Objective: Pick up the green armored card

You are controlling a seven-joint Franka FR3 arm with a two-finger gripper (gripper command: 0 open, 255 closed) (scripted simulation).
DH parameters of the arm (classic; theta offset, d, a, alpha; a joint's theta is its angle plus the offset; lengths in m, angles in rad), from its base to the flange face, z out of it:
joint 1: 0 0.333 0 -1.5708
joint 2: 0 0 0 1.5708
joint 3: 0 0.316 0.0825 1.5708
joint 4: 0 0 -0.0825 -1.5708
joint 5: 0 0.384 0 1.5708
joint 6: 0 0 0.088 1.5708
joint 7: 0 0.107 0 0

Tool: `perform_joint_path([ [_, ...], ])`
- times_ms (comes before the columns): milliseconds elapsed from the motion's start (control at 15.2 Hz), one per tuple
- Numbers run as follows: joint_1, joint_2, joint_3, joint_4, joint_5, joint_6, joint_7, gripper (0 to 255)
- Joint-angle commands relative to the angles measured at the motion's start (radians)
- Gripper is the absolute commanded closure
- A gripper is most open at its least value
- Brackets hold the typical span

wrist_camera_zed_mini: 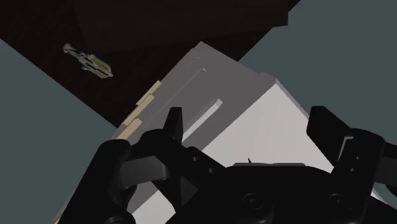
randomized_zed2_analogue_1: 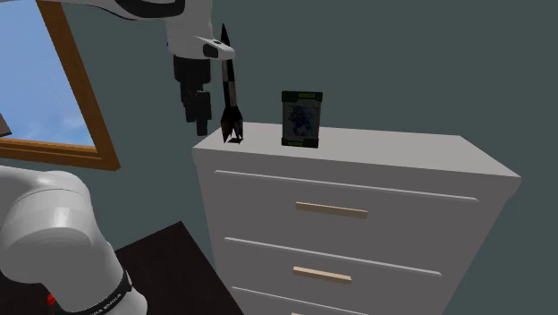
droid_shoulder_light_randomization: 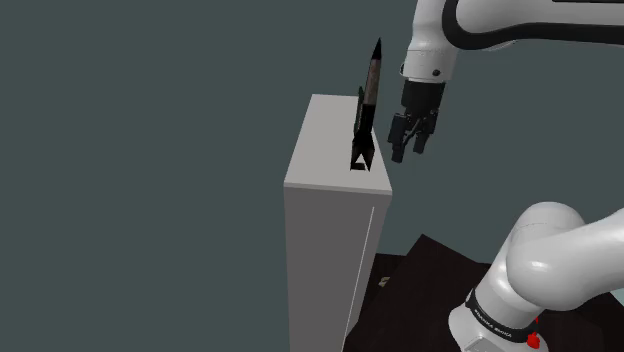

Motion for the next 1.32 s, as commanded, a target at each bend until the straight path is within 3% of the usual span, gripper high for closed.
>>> perform_joint_path([
  [0, 0.000, 0.000, 0.000, 0.000, 0.000, 0.000, 0.000, 0],
  [660, -0.159, 0.173, 0.143, 0.177, -0.118, 0.250, 0.374, 0],
  [1254, -0.332, 0.317, 0.271, 0.397, -0.323, 0.337, 0.740, 0],
])
